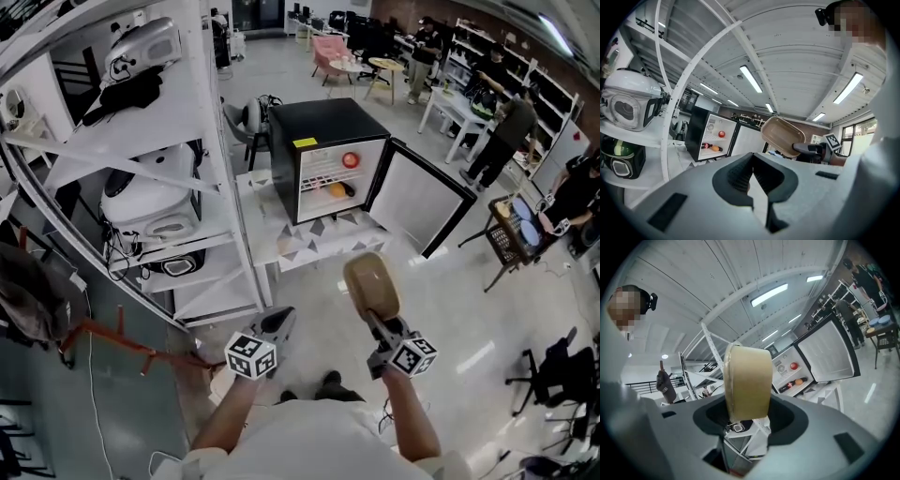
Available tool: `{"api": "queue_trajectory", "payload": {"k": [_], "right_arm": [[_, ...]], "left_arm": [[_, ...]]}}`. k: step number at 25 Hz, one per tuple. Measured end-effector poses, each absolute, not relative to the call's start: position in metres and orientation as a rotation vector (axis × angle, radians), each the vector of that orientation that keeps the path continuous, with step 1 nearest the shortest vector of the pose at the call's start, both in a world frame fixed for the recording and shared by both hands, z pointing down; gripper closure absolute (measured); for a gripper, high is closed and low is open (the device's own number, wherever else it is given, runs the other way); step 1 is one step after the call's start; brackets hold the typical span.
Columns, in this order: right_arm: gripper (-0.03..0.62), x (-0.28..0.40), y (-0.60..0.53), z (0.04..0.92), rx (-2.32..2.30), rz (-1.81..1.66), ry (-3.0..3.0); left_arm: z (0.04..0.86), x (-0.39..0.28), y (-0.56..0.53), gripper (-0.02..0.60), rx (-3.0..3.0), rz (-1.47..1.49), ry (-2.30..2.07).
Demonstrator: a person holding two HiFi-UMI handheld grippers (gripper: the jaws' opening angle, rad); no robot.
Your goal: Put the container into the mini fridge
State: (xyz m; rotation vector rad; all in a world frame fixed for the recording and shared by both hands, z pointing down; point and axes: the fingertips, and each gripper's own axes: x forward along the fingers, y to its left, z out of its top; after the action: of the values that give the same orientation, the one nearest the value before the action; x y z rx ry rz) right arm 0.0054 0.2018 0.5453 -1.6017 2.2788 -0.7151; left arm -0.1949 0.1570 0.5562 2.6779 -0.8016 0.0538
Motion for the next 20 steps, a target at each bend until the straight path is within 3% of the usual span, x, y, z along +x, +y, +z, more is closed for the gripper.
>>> {"api": "queue_trajectory", "payload": {"k": [20], "right_arm": [[0.367,0.076,0.077,0.57,-1.556,-0.797,2.316]], "left_arm": [[0.569,-0.117,0.046,0.578,2.645,0.099,-0.851]]}}
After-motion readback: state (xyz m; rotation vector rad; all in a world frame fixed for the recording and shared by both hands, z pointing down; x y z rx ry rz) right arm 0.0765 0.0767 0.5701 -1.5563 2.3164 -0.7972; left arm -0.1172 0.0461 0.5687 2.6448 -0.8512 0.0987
